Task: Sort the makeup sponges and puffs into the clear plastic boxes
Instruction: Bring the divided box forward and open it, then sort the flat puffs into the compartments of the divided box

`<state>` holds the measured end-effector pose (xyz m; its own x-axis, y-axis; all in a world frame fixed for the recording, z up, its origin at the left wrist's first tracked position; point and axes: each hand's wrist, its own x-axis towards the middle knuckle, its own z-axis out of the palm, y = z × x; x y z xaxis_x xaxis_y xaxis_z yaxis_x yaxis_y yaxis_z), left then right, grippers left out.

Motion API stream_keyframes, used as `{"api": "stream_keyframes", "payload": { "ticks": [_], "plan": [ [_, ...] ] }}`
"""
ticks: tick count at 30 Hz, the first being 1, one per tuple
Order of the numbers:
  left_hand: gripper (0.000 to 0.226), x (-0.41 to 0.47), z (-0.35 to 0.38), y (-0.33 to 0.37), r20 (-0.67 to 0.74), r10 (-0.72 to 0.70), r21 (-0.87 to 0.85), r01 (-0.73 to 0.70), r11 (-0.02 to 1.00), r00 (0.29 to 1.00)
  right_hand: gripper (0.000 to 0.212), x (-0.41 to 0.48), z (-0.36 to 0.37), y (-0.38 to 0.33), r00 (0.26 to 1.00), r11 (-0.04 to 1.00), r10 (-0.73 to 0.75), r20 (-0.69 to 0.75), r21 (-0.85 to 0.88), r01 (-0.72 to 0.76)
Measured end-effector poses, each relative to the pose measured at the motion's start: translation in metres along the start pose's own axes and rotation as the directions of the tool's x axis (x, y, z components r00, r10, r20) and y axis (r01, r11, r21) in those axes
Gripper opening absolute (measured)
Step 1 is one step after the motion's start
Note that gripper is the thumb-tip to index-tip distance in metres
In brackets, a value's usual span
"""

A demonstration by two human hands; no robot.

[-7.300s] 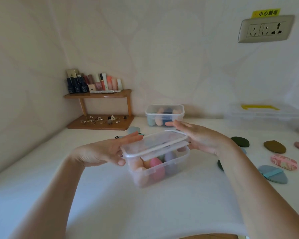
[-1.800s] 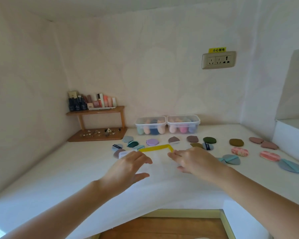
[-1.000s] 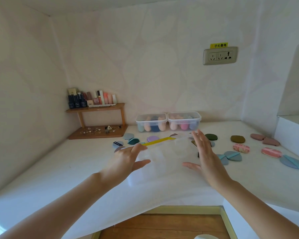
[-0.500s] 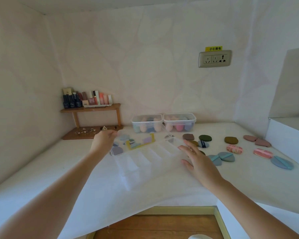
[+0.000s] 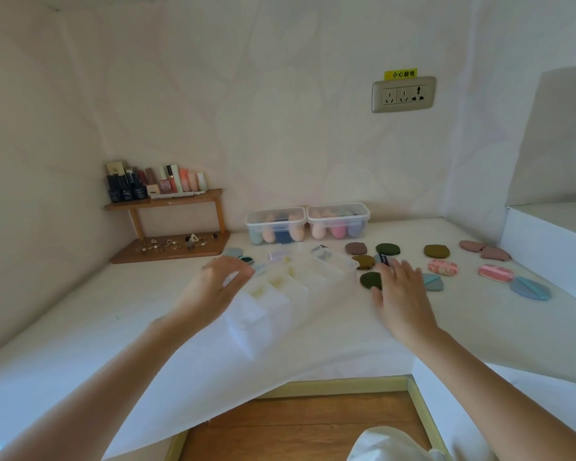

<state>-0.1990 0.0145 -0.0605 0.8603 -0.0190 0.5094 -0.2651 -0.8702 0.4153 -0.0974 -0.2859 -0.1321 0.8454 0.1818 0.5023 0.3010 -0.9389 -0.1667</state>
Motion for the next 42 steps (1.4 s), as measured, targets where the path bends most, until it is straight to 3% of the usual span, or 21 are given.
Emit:
{"api": "stream_keyframes", "payload": {
  "ticks": [2,5,7,10,14,19,22,25,27,30,36,42],
  "plan": [
    [0.044,-0.013,-0.006,-0.007,0.065,0.061,-0.034,-0.058,0.998,0.996,0.038,-0.002,0.0,0.016,0.998,0.997,0.055,-0.028,-0.051,-0.056],
    [0.062,-0.028,-0.013,-0.021,0.124,0.083,-0.054,-0.077,0.996,0.989,0.028,-0.003,-0.005,0.036,1.0,0.995,0.021,-0.015,-0.1,-0.022],
    [0.068,-0.033,-0.015,-0.029,0.159,0.112,-0.063,-0.104,0.993,0.981,0.029,-0.002,-0.013,0.045,0.999,0.999,-0.005,0.032,-0.037,0.006],
    [0.067,-0.036,-0.014,-0.034,0.185,0.161,-0.061,-0.152,0.986,0.969,0.025,0.0,-0.019,0.057,0.997,0.993,-0.061,0.036,0.103,0.057],
    [0.05,-0.03,-0.004,-0.027,0.124,0.156,-0.11,-0.142,0.984,0.98,0.021,0.003,-0.019,0.058,0.996,0.992,-0.088,0.003,0.087,0.087],
    [0.028,-0.019,0.025,-0.008,0.085,0.145,-0.1,-0.136,0.986,0.986,0.009,0.001,-0.029,0.053,0.956,0.971,0.03,-0.293,0.234,0.041],
    [0.038,-0.015,0.042,0.012,0.05,0.2,-0.109,-0.193,0.975,0.979,0.008,0.001,-0.048,0.04,0.916,0.914,0.081,-0.393,0.395,0.089],
    [0.041,-0.009,0.056,0.024,0.047,0.221,-0.128,-0.213,0.969,0.974,0.01,0.003,-0.076,0.007,0.961,0.803,0.048,-0.272,0.583,0.125],
    [0.045,-0.003,0.062,0.028,0.045,0.235,-0.108,-0.229,0.967,0.971,0.011,0.006,-0.088,-0.018,0.987,0.764,-0.131,-0.094,0.625,0.161],
    [0.052,0.003,0.067,0.03,0.021,0.273,-0.066,-0.271,0.96,0.962,0.019,0.006,-0.087,-0.045,0.935,0.76,-0.337,0.106,0.617,0.204],
    [0.059,0.006,0.071,0.035,-0.002,0.307,-0.083,-0.306,0.948,0.952,0.02,0.006,-0.089,-0.063,0.922,0.797,-0.356,0.152,0.565,0.214],
    [0.081,0.009,0.073,0.033,0.132,0.259,-0.13,-0.242,0.961,0.957,0.02,0.014,-0.101,-0.058,0.894,0.844,-0.335,0.297,0.517,0.144]
  ]
}}
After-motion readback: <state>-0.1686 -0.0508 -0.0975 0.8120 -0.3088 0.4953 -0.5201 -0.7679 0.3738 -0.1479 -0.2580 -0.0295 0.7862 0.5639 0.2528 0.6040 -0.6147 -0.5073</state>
